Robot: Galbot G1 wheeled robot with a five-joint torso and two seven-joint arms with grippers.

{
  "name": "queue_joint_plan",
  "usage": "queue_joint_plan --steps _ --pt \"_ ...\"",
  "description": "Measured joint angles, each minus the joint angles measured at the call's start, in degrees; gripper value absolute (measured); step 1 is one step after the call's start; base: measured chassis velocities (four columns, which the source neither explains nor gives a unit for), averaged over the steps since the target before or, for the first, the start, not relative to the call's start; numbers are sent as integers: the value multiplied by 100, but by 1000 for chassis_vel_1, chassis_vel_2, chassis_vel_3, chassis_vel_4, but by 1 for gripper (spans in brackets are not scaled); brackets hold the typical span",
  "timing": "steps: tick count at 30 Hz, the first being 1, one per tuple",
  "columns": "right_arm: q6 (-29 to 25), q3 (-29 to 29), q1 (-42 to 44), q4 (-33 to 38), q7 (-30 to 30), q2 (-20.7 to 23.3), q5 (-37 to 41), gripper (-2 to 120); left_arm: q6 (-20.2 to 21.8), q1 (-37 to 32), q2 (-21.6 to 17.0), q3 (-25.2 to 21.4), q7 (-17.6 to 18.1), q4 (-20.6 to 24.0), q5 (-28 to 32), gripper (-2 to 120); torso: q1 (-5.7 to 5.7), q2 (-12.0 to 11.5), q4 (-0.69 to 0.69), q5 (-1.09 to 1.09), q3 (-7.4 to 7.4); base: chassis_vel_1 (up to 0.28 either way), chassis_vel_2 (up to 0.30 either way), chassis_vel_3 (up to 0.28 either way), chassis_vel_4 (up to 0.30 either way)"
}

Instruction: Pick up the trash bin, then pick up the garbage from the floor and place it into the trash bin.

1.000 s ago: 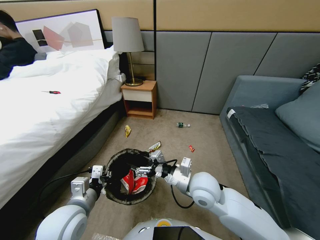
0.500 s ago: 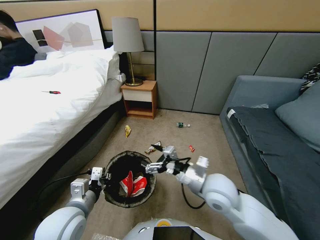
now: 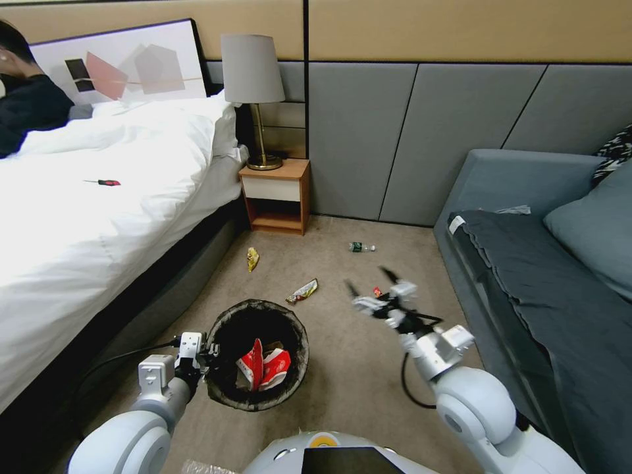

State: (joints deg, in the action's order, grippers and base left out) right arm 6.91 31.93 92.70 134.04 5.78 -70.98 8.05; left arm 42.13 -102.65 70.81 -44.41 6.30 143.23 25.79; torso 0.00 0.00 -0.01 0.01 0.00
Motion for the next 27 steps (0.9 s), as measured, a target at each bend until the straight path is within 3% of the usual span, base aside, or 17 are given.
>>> queue_joint_plan --steps 2,10,27 --pt "-39 165 50 -67 3 -327 -118 100 0 88 29 30 -30 0 -26 2 0 0 1 -1 0 0 0 0 0" --pt "-60 519 404 7 213 -830 -346 100 0 325 49 37 -96 0 -21 2 0 0 0 -1 0 0 0 0 0" --pt "-201 438 616 183 269 -1110 -605 100 0 444 -19 55 -147 0 46 2 0 0 1 -1 0 0 0 0 0"
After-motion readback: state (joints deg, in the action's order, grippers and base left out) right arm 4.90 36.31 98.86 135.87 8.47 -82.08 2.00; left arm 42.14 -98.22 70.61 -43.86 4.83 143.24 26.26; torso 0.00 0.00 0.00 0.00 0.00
